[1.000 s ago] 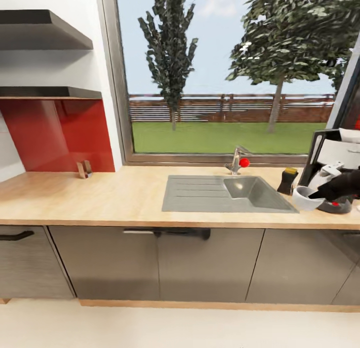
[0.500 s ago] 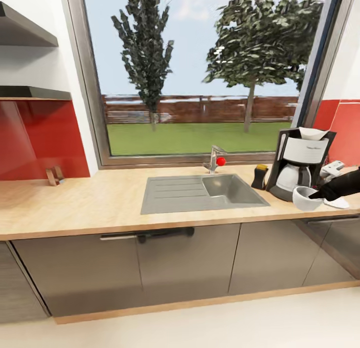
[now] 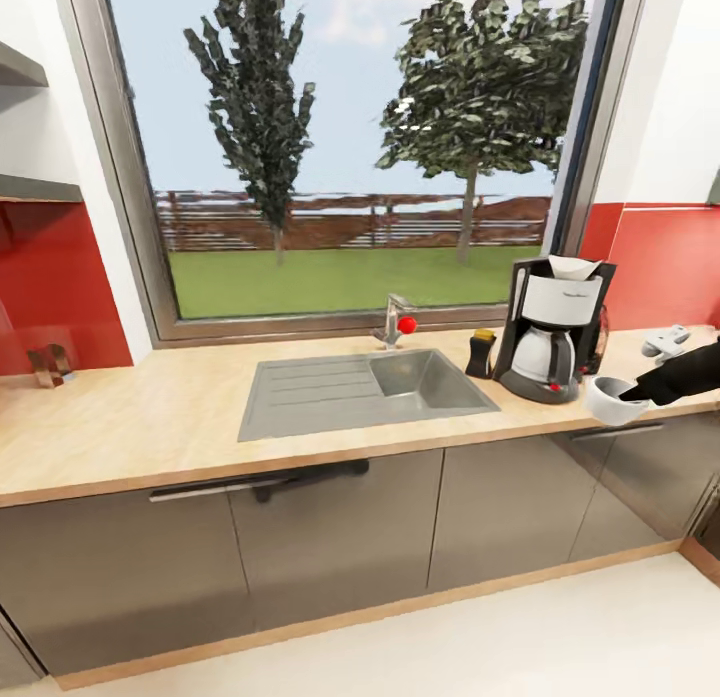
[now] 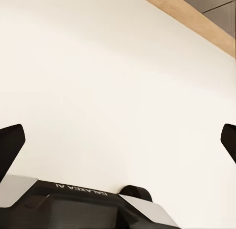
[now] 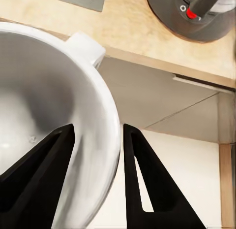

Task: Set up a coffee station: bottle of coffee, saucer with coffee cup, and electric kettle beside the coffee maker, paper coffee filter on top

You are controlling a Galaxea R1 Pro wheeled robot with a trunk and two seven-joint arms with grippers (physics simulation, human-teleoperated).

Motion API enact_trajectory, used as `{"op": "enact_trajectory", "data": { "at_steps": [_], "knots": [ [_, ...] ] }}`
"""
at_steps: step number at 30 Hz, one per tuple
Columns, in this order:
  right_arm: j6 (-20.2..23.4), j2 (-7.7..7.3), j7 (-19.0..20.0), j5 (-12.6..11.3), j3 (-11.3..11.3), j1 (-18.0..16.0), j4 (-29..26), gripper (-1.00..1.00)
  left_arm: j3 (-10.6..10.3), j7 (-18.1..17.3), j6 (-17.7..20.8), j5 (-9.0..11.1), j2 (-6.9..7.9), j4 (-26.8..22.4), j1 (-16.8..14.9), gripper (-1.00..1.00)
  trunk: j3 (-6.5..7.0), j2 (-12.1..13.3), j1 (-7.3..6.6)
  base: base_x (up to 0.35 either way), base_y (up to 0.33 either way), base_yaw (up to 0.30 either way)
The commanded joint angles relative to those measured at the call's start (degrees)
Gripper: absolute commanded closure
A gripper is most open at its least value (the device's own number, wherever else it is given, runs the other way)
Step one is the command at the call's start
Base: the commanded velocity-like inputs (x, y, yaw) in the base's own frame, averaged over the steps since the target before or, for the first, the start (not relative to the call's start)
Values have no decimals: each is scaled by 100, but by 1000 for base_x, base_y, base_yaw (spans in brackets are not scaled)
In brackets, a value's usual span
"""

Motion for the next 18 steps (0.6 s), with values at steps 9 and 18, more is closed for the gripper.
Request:
{"op": "enact_trajectory", "data": {
  "at_steps": [9, 18],
  "knots": [
    [30, 3, 62, 57, 12, -10, 0, 100, 22, -29, 31, 33, -2, -1, -2, -100, 30, -4, 1, 72, -127, -186],
    [30, 3, 62, 57, 12, -10, 0, 100, 13, -26, 31, 33, -2, -1, -2, -100, 33, -4, 1, 158, -260, -16]
  ]
}}
